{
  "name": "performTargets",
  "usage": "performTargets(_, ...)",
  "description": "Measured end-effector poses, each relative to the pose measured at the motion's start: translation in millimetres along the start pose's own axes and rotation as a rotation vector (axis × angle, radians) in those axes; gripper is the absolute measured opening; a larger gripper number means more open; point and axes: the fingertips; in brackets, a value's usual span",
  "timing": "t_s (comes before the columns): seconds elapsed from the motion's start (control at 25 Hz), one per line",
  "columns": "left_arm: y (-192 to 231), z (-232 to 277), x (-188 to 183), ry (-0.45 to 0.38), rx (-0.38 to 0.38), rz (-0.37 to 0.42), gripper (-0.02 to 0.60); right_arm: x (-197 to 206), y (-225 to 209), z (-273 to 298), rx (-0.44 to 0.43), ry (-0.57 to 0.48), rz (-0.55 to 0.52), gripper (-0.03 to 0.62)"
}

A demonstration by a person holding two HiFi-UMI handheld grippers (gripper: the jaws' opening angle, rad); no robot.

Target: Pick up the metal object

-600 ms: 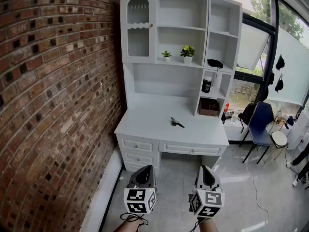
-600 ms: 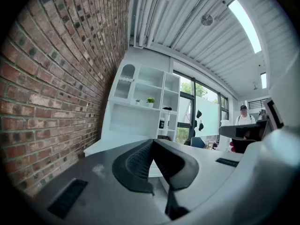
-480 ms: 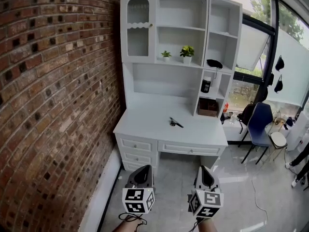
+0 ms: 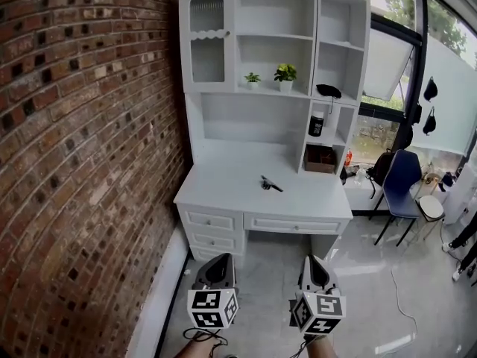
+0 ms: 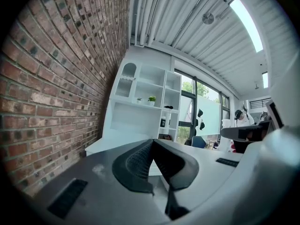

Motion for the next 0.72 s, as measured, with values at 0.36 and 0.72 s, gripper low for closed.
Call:
performTargets(0.36, 15.0, 5.9, 4.5, 0.008, -0.018, -0.011, 0.008, 9.0, -2.4, 6.9, 0.010, 0.034, -0.011, 0.009)
performTargets(0.72, 36.1, 16.9, 8.2, 0.024, -0.025, -0.011, 0.008, 11.6, 4.0, 20.3, 0.028, 0.042, -0.021, 0.130)
Point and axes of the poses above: the fingertips, and each gripper's own axes: z forward along the fingers, y to its left, x out of its underside, and after that the axes turned 7 degrees about -x, right-handed
